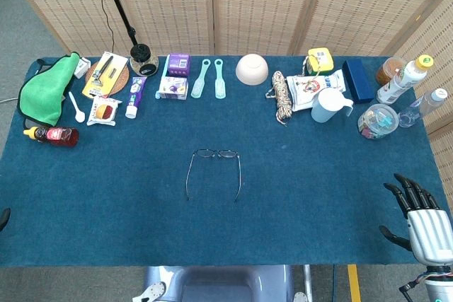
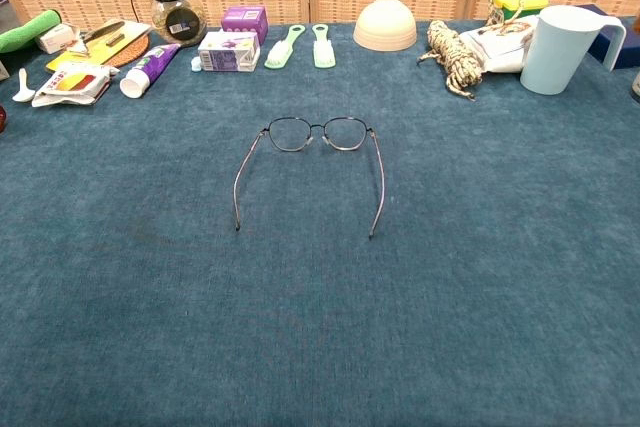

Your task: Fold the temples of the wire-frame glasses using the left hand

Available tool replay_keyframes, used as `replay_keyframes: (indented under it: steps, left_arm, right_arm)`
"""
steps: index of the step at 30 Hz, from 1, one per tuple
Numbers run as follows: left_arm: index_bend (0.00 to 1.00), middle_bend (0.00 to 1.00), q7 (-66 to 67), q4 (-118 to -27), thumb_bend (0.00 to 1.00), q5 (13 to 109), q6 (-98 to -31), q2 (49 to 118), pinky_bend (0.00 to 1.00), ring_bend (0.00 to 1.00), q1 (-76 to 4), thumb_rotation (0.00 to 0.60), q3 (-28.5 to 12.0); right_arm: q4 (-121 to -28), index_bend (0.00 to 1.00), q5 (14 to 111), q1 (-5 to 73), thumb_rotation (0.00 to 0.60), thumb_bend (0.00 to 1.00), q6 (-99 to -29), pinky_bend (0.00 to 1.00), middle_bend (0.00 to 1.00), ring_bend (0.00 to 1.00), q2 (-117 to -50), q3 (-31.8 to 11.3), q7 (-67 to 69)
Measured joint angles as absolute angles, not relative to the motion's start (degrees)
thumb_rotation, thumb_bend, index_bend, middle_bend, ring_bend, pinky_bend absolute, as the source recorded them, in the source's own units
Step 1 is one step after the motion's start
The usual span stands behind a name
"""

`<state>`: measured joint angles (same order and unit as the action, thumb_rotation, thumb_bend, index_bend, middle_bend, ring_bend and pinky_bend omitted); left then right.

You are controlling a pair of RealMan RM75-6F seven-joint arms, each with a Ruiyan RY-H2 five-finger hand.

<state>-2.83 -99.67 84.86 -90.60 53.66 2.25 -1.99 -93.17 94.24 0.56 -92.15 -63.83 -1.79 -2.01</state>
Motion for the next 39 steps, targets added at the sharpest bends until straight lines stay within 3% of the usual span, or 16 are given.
replay_keyframes:
  steps: [16,39]
  left_arm:
    - [0.2,0.12,-2.3,-99.9,0.32,85.2,-88.7,53.1,0.05,0.14,0.6,0.486,-2.4]
    - [0.19,0.14,-2.2,-101.7,0.32,94.6,-74.2,48.7,0.05,0.17,-12.9,0.485,-2.8]
  right_arm:
    - [-93.4,0.21,93.9,0.3,0.6,0.0,-92.9,0.22,0.12,0.15,-63.7,-2.0,-2.2]
    - [-94.2,0.21,93.1,-0.8,0.6,0.0,-94.0,0.22,0.12,0.15,-62.7,-2.2,-2.4]
